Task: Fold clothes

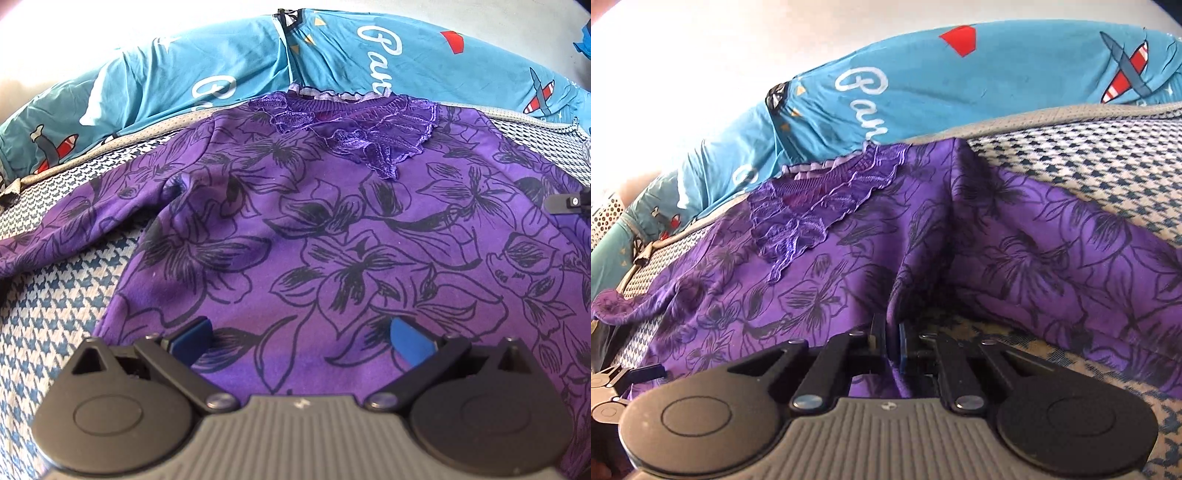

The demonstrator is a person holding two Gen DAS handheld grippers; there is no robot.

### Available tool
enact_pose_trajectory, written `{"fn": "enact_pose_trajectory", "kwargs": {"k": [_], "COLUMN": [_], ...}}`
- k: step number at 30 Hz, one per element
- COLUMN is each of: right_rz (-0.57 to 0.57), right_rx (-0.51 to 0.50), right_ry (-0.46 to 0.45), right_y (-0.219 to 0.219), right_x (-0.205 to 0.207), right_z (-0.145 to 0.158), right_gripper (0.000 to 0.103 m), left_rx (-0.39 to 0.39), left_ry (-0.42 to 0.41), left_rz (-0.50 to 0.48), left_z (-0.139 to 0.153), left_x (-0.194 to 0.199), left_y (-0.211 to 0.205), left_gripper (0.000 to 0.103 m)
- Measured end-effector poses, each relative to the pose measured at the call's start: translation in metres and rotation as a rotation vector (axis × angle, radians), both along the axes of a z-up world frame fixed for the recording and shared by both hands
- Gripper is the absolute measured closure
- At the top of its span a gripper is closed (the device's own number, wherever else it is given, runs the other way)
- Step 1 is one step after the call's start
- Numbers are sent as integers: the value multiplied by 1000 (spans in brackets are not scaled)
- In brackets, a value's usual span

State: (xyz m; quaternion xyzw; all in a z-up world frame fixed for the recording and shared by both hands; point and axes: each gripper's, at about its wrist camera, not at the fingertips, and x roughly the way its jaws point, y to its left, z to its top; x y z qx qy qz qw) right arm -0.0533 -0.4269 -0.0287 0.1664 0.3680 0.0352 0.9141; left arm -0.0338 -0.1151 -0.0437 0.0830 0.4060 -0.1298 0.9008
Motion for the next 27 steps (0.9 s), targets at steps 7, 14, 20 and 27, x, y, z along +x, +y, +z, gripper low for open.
{"fn": "enact_pose_trajectory", "kwargs": {"k": [7,14,20,27], "right_rz": [37,61,33,-146], "right_rx": [39,122,110,187], "right_ry": [-3,18,-13,-23], "right_y": [10,4,-10,-53], "right_x": [7,14,7,-1], "right_z": [-6,-6,16,28], "right_gripper": [91,62,62,62], "left_rx": [-5,-3,-5,-5], "left_ry": [-3,-6,-9,-13], "left_rz": [-7,-8,-10,-10], "left_z": [-1,-2,-3,-3], "left_x": [2,3,4,3], "left_y": [-7,-8,-8,-8], "left_gripper": [0,0,0,0]}}
